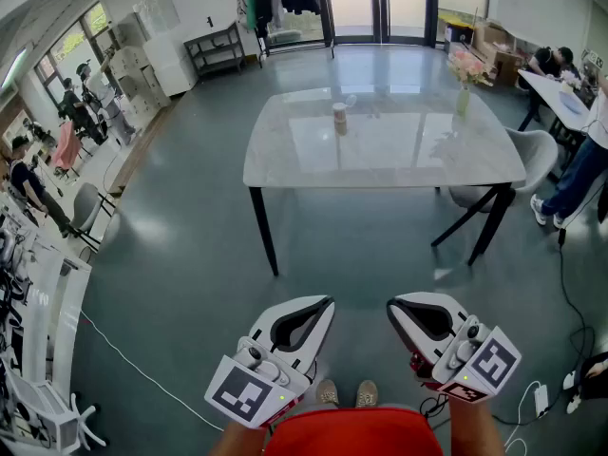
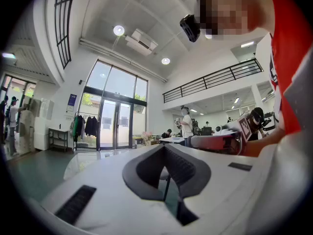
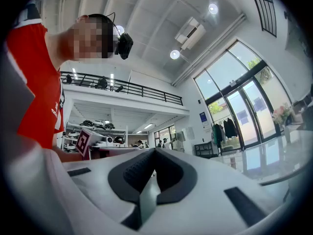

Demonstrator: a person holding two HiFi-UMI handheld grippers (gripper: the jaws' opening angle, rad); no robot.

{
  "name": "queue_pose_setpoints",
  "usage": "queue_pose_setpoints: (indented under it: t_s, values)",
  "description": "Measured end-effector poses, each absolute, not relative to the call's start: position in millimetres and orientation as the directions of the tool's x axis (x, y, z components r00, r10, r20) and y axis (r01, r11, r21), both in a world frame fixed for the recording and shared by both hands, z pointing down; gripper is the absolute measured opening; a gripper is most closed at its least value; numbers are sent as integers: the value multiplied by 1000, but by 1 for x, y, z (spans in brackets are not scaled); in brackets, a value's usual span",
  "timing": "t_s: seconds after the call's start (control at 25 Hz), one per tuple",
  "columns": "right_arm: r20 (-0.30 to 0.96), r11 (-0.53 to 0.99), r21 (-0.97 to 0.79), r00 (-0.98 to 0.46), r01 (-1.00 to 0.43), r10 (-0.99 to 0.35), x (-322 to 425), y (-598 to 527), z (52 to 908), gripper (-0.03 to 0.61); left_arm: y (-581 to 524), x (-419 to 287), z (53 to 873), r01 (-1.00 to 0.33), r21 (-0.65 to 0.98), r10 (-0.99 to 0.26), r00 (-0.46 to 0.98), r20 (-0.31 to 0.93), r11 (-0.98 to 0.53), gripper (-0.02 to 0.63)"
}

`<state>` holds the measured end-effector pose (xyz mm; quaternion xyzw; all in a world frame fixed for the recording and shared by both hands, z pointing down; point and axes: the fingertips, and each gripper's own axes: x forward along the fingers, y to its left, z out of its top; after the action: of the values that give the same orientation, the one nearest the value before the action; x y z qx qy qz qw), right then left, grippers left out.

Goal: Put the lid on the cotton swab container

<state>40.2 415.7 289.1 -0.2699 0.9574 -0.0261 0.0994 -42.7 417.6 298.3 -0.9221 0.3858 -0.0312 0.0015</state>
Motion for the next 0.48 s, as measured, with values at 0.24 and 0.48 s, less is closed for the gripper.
queue_pose_setpoints:
  t_s: [0.24, 0.48]
  values:
    - [-181, 859, -100, -839, -503, -513, 44, 414, 288, 5, 416, -39, 298, -718, -25, -718, 693, 62, -695, 13]
    - [-184, 865, -106, -845, -491, -502, 44, 411, 287, 5, 415, -37, 297, -723, -27, -723, 688, 69, -690, 13]
